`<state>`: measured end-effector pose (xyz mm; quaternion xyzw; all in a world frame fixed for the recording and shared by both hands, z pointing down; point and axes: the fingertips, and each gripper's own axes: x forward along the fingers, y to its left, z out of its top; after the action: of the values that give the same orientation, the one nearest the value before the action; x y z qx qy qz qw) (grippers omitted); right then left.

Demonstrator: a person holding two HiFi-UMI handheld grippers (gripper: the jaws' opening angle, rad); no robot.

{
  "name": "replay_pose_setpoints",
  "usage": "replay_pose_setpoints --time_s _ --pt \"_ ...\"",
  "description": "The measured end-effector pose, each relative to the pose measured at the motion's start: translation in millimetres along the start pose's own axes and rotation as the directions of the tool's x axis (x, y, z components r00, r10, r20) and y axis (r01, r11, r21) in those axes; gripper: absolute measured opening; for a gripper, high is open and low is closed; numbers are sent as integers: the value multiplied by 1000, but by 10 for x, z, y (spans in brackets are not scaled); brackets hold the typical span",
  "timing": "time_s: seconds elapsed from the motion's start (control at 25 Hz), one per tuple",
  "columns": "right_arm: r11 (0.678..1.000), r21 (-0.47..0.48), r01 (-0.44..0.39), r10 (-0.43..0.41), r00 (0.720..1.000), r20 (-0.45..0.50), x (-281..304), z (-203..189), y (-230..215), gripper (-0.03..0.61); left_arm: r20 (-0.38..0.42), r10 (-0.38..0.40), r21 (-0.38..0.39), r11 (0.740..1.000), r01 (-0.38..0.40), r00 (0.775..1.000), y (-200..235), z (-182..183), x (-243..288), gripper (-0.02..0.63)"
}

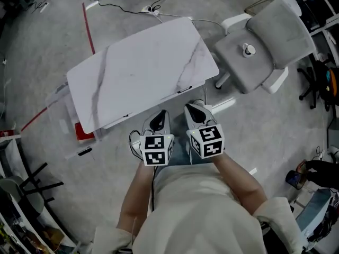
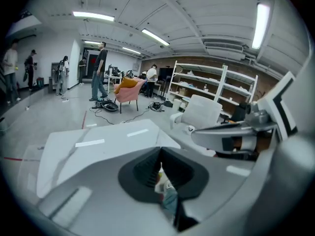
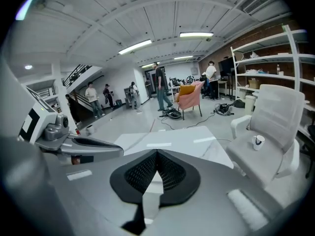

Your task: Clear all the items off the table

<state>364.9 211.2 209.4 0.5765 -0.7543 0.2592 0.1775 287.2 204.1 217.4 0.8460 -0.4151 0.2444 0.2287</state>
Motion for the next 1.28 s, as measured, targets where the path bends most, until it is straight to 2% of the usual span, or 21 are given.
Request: replay_pose_setpoints --time_s 0.2,0.4,0.64,1.0,1.28 --pt "993 -81 -91 90 996 -15 -252 130 339 -2 21 59 -21 998 -58 998 45 53 -450 9" --pt "986 -81 -146 146 989 -7 -501 261 580 -2 30 114 -19 993 -114 993 78 22 -900 9" --pt "966 -119 -232 238 971 38 -629 512 830 -2 73 208 -51 977 -205 975 163 49 -1232 9" --pt "935 -208 -286 302 952 46 -793 462 1037 -2 118 268 -79 962 -260 956 137 33 -1450 9" --pt "929 -217 -299 318 946 59 -875 479 1062 -3 125 280 -64 960 -274 952 67 80 -1480 9"
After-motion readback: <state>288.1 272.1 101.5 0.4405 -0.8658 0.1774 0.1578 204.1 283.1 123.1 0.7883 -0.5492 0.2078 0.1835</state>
